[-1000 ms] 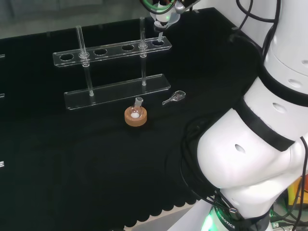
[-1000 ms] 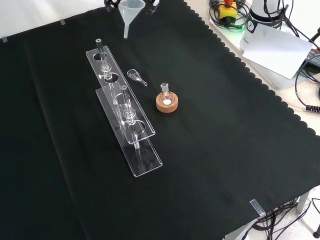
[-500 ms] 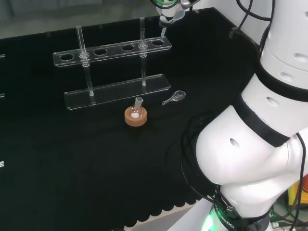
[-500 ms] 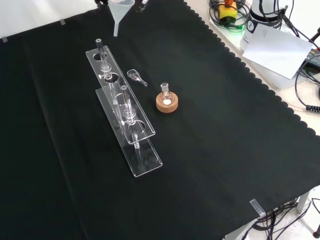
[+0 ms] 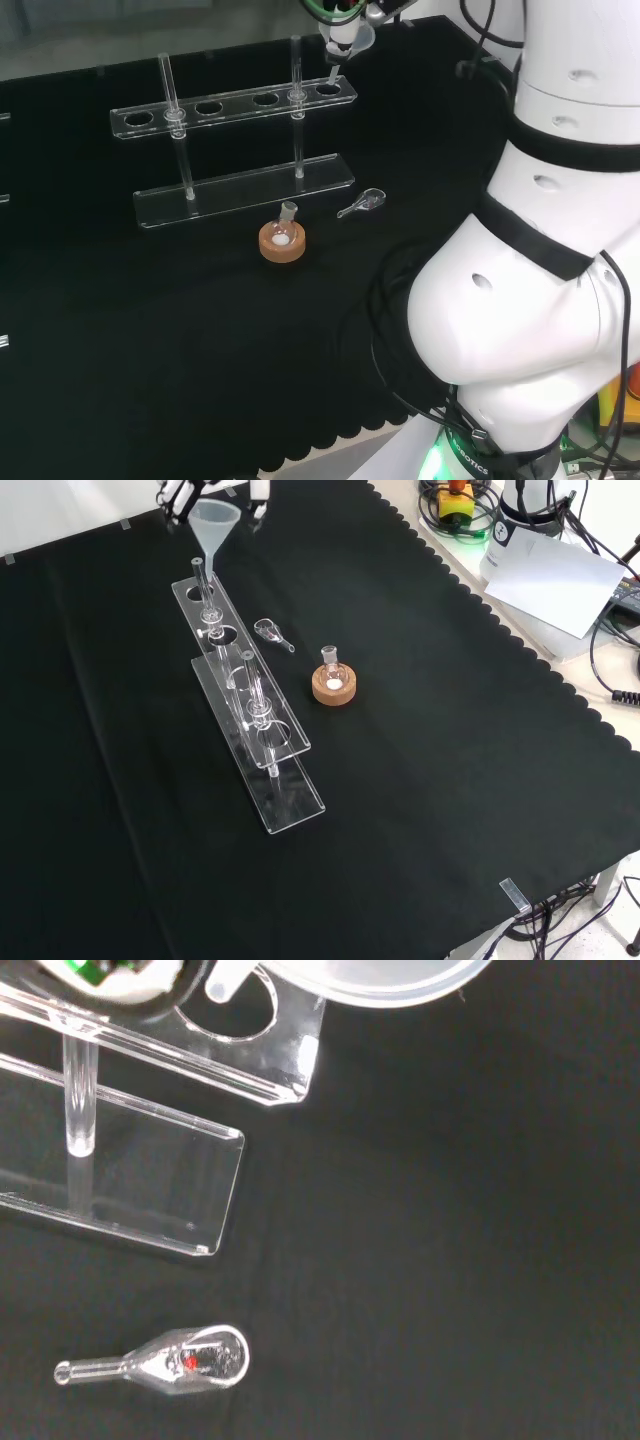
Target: Put the funnel back on the funnel stand.
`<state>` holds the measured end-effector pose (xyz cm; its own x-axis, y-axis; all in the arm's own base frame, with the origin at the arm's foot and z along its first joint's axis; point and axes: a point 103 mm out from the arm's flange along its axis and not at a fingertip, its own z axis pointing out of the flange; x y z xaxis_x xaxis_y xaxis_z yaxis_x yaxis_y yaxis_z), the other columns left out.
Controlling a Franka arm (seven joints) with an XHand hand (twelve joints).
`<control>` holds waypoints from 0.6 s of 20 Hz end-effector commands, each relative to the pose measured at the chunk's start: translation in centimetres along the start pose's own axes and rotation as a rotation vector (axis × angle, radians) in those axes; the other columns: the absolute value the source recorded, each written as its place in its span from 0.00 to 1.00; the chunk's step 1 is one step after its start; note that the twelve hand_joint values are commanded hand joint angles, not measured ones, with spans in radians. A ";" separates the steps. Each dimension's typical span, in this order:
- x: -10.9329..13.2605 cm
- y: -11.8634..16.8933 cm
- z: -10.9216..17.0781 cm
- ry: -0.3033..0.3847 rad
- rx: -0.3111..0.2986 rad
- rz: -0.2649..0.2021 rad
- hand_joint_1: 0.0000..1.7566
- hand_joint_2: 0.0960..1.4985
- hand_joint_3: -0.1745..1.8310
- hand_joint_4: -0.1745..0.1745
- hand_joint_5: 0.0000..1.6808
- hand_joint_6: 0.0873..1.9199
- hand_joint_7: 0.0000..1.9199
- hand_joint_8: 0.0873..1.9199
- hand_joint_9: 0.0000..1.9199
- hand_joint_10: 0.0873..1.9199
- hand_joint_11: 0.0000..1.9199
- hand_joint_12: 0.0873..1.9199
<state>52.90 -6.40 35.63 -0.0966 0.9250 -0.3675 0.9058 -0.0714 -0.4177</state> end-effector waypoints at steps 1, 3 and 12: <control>0.3 2.1 0.3 -0.025 0.017 -0.018 0.50 0.41 0.39 0.54 0.33 0.23 0.21 0.30 0.44 0.20 0.35 0.64; 0.4 2.3 0.4 -0.033 0.024 -0.017 0.50 0.41 0.39 0.54 0.33 0.23 0.21 0.30 0.44 0.20 0.35 0.64; 0.4 3.2 1.2 -0.050 0.054 -0.016 0.51 0.41 0.39 0.54 0.33 0.24 0.21 0.30 0.44 0.20 0.35 0.64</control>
<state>55.15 -6.61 33.53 -0.1289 0.9097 -0.3949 0.8855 -0.0737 -0.4588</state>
